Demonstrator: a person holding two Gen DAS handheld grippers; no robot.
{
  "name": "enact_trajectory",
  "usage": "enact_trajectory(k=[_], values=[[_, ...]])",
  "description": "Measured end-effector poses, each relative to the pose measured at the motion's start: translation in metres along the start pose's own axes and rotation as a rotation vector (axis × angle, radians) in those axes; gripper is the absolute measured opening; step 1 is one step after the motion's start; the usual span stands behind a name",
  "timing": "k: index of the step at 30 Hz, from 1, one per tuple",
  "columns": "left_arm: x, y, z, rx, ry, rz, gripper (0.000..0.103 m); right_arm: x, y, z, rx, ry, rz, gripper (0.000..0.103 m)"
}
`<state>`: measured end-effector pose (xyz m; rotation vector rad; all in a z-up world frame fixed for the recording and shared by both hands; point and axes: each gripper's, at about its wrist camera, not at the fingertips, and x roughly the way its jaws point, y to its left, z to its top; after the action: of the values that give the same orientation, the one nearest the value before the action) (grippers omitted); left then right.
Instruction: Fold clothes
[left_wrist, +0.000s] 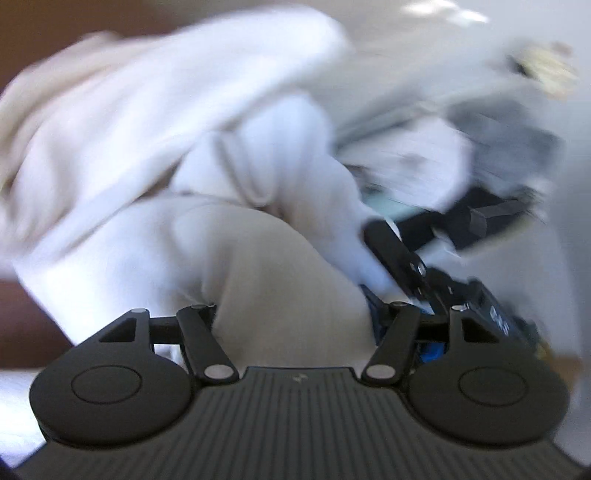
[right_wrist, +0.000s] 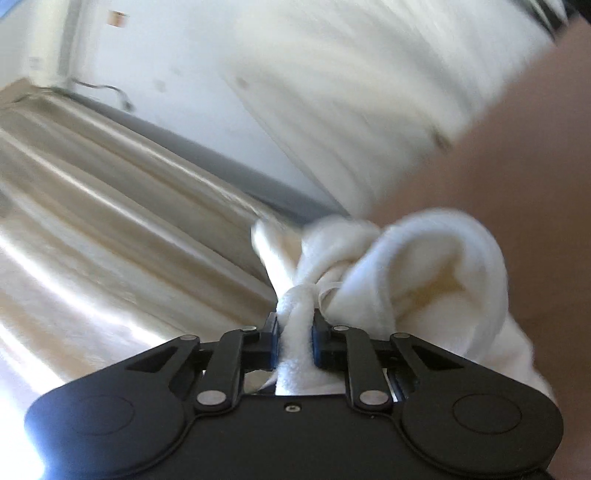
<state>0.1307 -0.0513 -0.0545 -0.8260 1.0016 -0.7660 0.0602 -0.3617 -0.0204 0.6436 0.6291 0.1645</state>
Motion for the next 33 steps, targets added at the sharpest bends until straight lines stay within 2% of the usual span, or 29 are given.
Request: enact_trajectory(k=[2, 5, 6, 7, 8, 9, 10, 11, 13, 15, 18, 20, 22, 23, 26, 29, 33], values=[[0.008, -0.031, -0.009, 0.060, 0.010, -0.085, 0.063, -0.033, 0.006, 0.011, -0.084, -0.075, -0.099, 0.019], [0.046, -0.066, -0.041, 0.144, 0.080, -0.056, 0.064, -0.084, 0.015, 0.028, -0.211, -0.188, -0.248, 0.018], [0.058, -0.077, -0.052, 0.172, 0.103, -0.046, 0.064, -0.100, 0.018, 0.033, -0.253, -0.226, -0.298, 0.022], [0.071, -0.087, -0.063, 0.218, 0.135, -0.001, 0.064, -0.117, 0.021, 0.039, -0.295, -0.263, -0.348, 0.038], [0.083, -0.094, -0.076, 0.287, 0.180, 0.096, 0.065, -0.118, 0.018, 0.031, -0.366, -0.283, -0.510, 0.045], [0.095, -0.102, -0.089, 0.368, 0.220, 0.193, 0.065, -0.117, 0.015, 0.022, -0.438, -0.301, -0.680, 0.049], [0.101, -0.110, -0.100, 0.458, 0.238, 0.278, 0.065, -0.116, 0.009, 0.017, -0.479, -0.257, -0.730, 0.048], [0.102, -0.117, -0.109, 0.536, 0.224, 0.347, 0.066, -0.116, 0.002, 0.012, -0.517, -0.209, -0.770, 0.047], [0.096, -0.133, -0.125, 0.676, 0.159, 0.468, 0.066, -0.122, 0.003, 0.006, -0.570, -0.123, -0.754, 0.047], [0.081, -0.149, -0.127, 0.733, 0.091, 0.506, 0.069, -0.145, 0.014, 0.003, -0.624, -0.066, -0.709, 0.052], [0.063, -0.161, -0.116, 0.648, 0.059, 0.456, 0.072, -0.164, 0.034, 0.009, -0.610, -0.036, -0.671, 0.066], [0.024, -0.148, -0.137, 0.609, 0.068, 0.426, 0.072, -0.191, 0.038, 0.008, -0.578, -0.009, -0.662, 0.067], [0.013, -0.146, -0.148, 0.600, 0.091, 0.413, 0.072, -0.219, 0.042, 0.006, -0.546, 0.019, -0.653, 0.068], [0.015, -0.144, -0.155, 0.599, 0.101, 0.408, 0.072, -0.229, 0.045, 0.008, -0.528, 0.029, -0.682, 0.068], [0.022, -0.135, -0.179, 0.621, 0.106, 0.397, 0.072, -0.251, 0.052, 0.009, -0.432, 0.045, -0.742, 0.068], [0.027, -0.146, -0.197, 0.682, 0.090, 0.374, 0.072, -0.278, 0.046, 0.011, -0.328, 0.040, -0.718, 0.068], [0.022, -0.150, -0.214, 0.806, 0.050, 0.371, 0.077, -0.288, 0.011, 0.008, -0.188, 0.002, -0.648, 0.069]])
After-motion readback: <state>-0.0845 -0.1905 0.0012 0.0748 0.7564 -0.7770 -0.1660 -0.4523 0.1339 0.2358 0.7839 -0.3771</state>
